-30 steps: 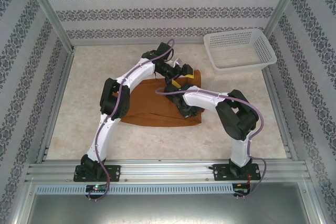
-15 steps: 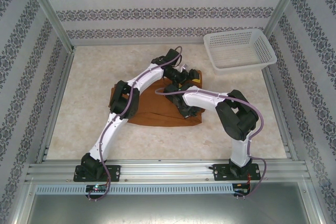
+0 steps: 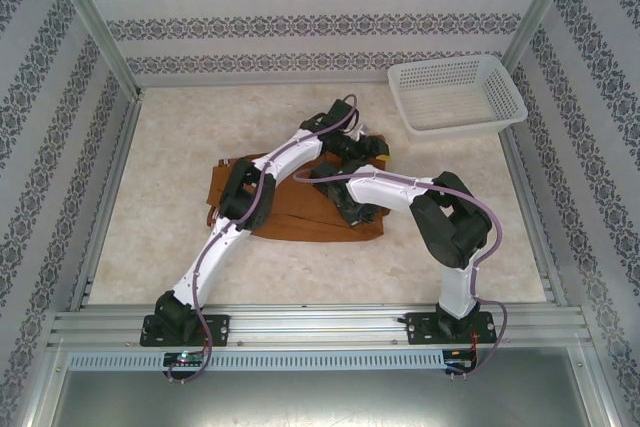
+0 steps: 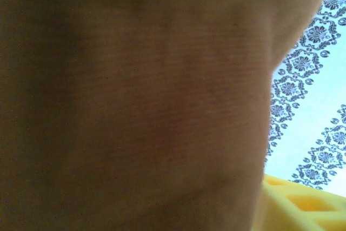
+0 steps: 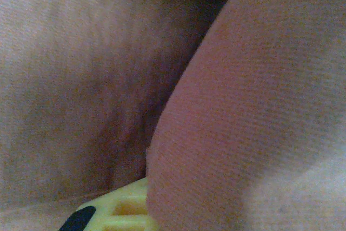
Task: Roll up the long pants
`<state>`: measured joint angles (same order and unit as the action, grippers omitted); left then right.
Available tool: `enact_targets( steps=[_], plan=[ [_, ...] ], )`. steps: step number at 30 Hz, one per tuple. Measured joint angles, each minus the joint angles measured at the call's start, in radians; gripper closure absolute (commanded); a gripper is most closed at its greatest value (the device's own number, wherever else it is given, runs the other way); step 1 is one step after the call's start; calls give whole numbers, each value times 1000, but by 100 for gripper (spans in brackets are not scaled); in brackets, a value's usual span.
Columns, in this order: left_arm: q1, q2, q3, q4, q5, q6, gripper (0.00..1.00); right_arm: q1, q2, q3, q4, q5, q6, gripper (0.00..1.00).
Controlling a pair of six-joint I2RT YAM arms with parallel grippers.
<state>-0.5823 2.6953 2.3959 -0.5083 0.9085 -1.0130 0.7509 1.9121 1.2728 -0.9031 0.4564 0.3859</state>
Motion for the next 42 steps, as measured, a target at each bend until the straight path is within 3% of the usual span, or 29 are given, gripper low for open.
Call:
enact_targets(
  steps=[1,2,5,6,7,9,10,11,13,20,24,27,33,42],
  plan=[
    [-3,2,0,8,-1,-8,69,0,0,0,-3,0,0,100],
    [-6,5,0,13,-1,-17,99,0,0,0,-3,1,0,100],
    [-13,14,0,16,-2,-17,100,0,0,-2,-3,8,3,99],
    [-13,15,0,16,-2,-15,100,0,-2,-5,-2,11,3,93],
    [-13,15,0,15,-3,-14,100,0,-4,-6,-2,15,4,84],
    [-11,15,0,10,-5,-11,100,-2,-18,-15,-1,18,11,40],
    [-11,14,0,7,-8,-9,100,-3,-27,-19,-4,18,13,26],
    [-6,14,0,1,-10,-5,100,-11,-43,-23,-10,14,19,18],
    [-1,14,0,-10,-12,3,100,-29,-85,-29,-17,-3,31,12],
    [27,-8,-36,-34,-27,33,100,-206,-403,-37,-9,-160,37,9],
    [35,-44,-86,-31,-38,36,100,-378,-500,-42,55,-373,82,10],
    [35,-69,-128,-18,-50,36,100,-465,-476,-92,160,-539,145,10],
    [35,-119,-211,9,-59,36,100,-472,-294,-236,383,-792,305,10],
    [42,-138,-243,24,-74,36,100,-503,-173,-311,602,-996,444,12]
  ],
)
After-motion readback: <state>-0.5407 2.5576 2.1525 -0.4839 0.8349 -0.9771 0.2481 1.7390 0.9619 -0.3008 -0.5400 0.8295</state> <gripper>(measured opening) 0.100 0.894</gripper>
